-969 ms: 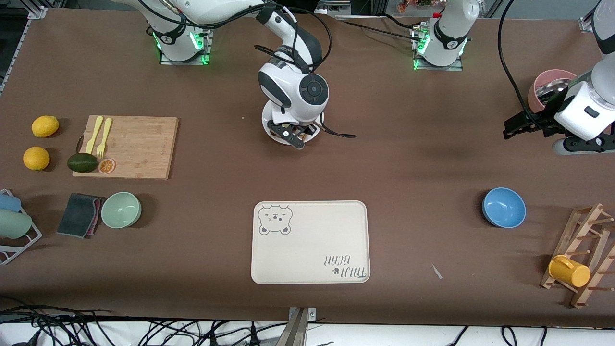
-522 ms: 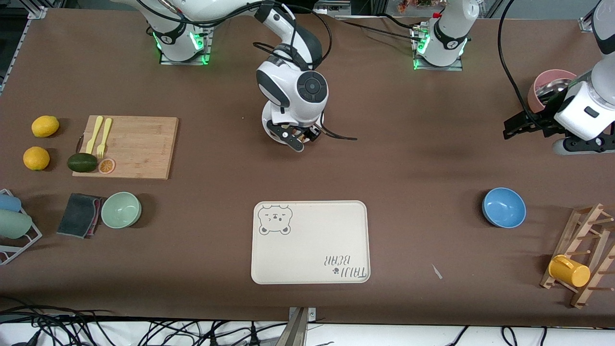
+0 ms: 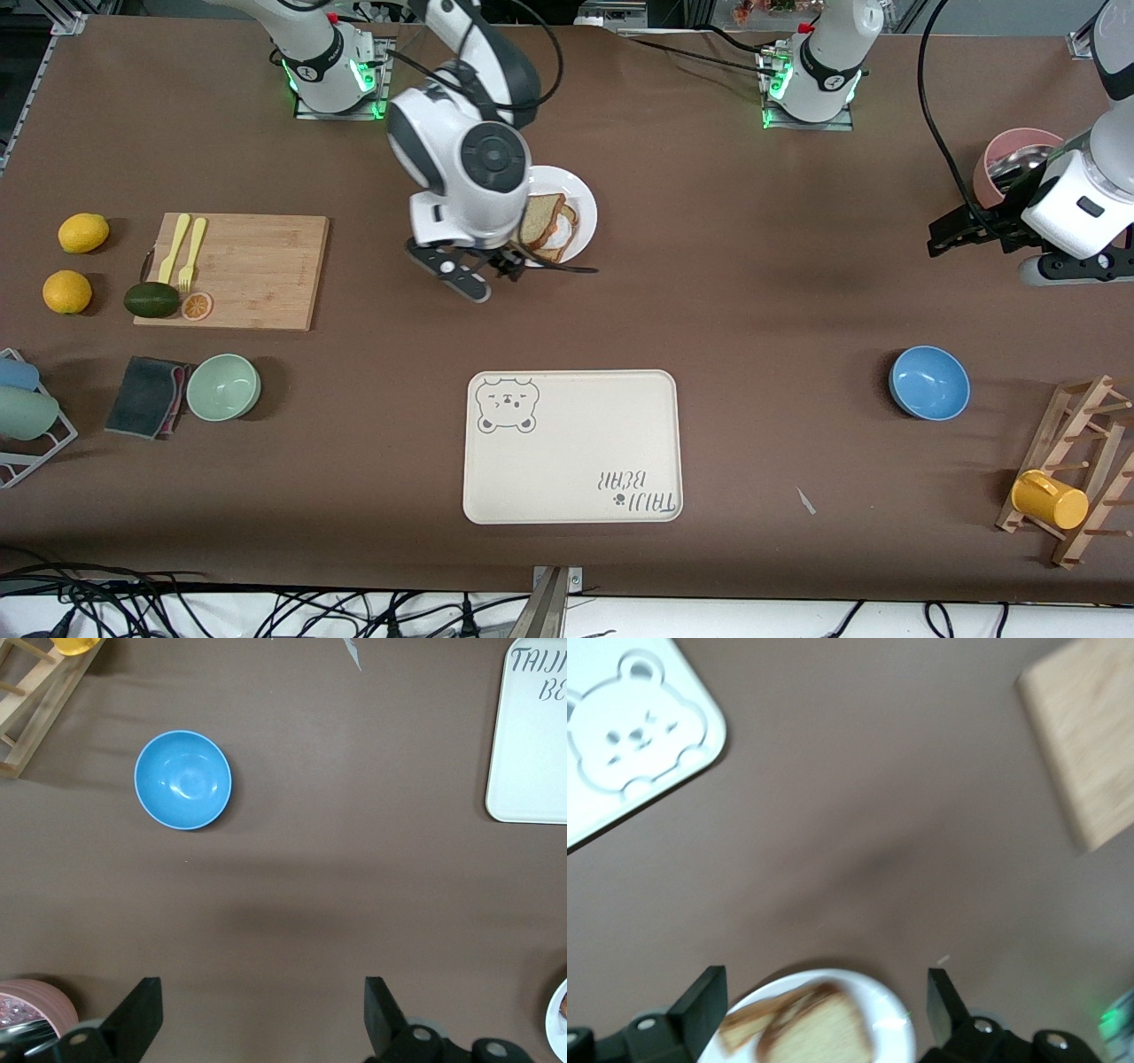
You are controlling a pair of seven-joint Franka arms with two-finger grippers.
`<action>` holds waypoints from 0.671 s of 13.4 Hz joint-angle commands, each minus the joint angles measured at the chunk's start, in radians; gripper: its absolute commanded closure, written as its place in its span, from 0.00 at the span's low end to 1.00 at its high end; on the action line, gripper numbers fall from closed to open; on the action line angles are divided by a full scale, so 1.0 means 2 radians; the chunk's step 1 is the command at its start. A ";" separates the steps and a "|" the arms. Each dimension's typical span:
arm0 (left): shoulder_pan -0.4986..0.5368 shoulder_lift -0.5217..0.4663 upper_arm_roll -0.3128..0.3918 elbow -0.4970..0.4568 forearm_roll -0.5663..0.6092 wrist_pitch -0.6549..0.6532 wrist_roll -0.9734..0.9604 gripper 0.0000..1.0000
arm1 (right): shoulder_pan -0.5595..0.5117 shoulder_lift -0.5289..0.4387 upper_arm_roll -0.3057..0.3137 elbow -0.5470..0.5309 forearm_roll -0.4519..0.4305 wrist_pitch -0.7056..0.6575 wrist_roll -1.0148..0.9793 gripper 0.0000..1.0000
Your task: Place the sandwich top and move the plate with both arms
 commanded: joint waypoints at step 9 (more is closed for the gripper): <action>-0.002 0.003 -0.002 0.002 0.005 0.002 -0.005 0.00 | 0.001 -0.037 -0.251 -0.007 0.125 -0.043 -0.480 0.00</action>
